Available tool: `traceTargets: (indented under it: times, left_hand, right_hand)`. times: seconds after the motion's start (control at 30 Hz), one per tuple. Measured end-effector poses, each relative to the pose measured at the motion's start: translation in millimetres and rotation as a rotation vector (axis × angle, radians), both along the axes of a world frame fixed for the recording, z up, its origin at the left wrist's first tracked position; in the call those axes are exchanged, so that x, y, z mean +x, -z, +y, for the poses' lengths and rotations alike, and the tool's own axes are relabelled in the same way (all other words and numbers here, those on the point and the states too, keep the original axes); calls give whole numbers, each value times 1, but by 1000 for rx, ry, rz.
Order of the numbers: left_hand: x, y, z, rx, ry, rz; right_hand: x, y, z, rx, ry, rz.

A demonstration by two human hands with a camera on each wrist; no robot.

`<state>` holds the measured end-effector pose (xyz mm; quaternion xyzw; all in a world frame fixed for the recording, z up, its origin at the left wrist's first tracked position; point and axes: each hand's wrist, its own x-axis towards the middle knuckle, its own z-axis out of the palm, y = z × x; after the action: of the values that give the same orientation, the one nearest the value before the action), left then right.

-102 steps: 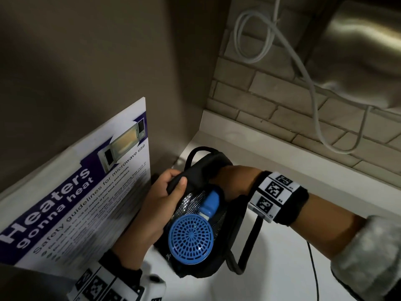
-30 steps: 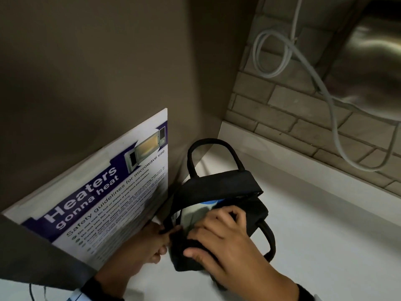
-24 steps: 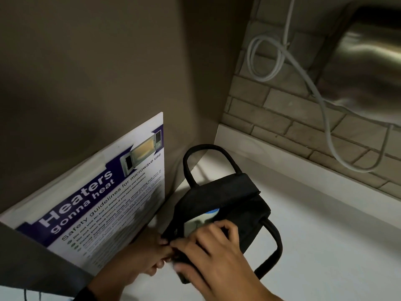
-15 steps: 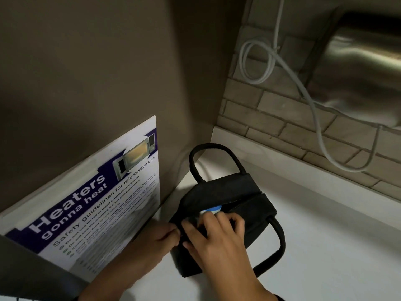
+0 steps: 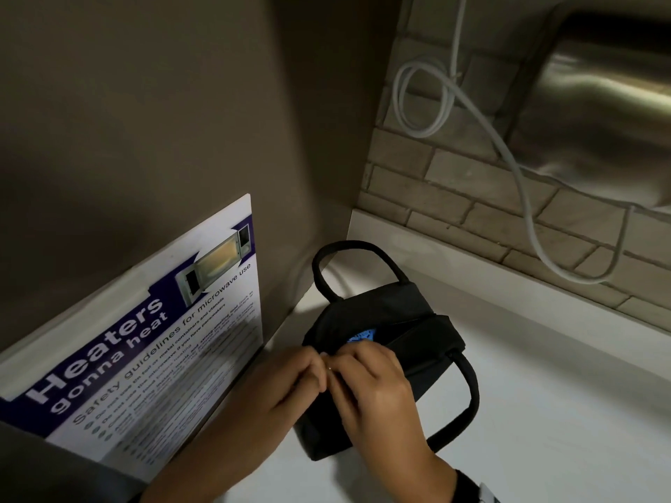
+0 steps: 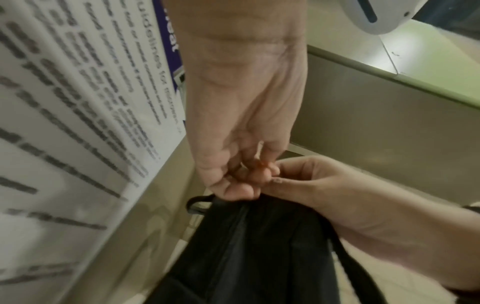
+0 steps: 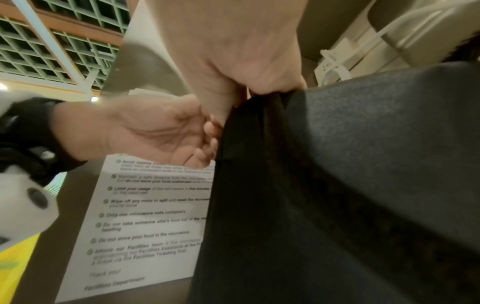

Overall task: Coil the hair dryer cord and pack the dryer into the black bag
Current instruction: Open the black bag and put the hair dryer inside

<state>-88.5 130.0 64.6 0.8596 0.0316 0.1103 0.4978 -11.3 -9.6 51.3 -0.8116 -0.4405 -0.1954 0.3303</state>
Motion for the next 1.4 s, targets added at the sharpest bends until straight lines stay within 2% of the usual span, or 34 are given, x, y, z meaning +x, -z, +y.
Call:
traceTargets:
  times: [0.1,0.2,0.3,0.4,0.6,0.7,0.8,0.9,1.0,1.1,1.17,1.27,1.33,1.4]
  left_hand:
    - [-1,9,6,83,-45,2]
    - [3,21,2,155,-167,-34]
    - [6,26,-4,226,-161,-13]
    - [7,27,-3,293,-165,1]
    - [3,18,-4,344,-199,-7]
    - [7,6,-15,359,-175,-96]
    - [18,-4,-20,429,-175,-82]
    - [23,-8,-17,521,-167,-68]
    - [20,-6,-13,560,-152,-58]
    - [15,-3,-12,595,-168,-80]
    - [14,-2,-13,592,-191,-109]
    - [15,-1,-15,626,-220,-162]
    - [14,-2,-17,647,-218,-189]
    - [12,0,-17,669,-203,-184]
  right_hand:
    - [2,-4,0,40,-16,45]
    - [-1,-3,3,21,-53,-18]
    - [-4,-1,3,-14,-77,-94]
    - [0,-7,-3,-42,-13,-161]
    - [13,-21,-15,-7,150,-105]
    - [8,-22,-12,-39,85,-126]
    - [9,-27,-13,-89,37,-103]
    - [34,-38,-24,-25,87,17]
    - [84,-40,-44,58,212,204]
    - [141,-13,-63,176,381,674]
    - [161,16,-70,255,423,931]
    - [161,52,-71,351,427,1146]
    - [148,58,-69,309,396,1266]
    - [138,60,-66,266,365,1292]
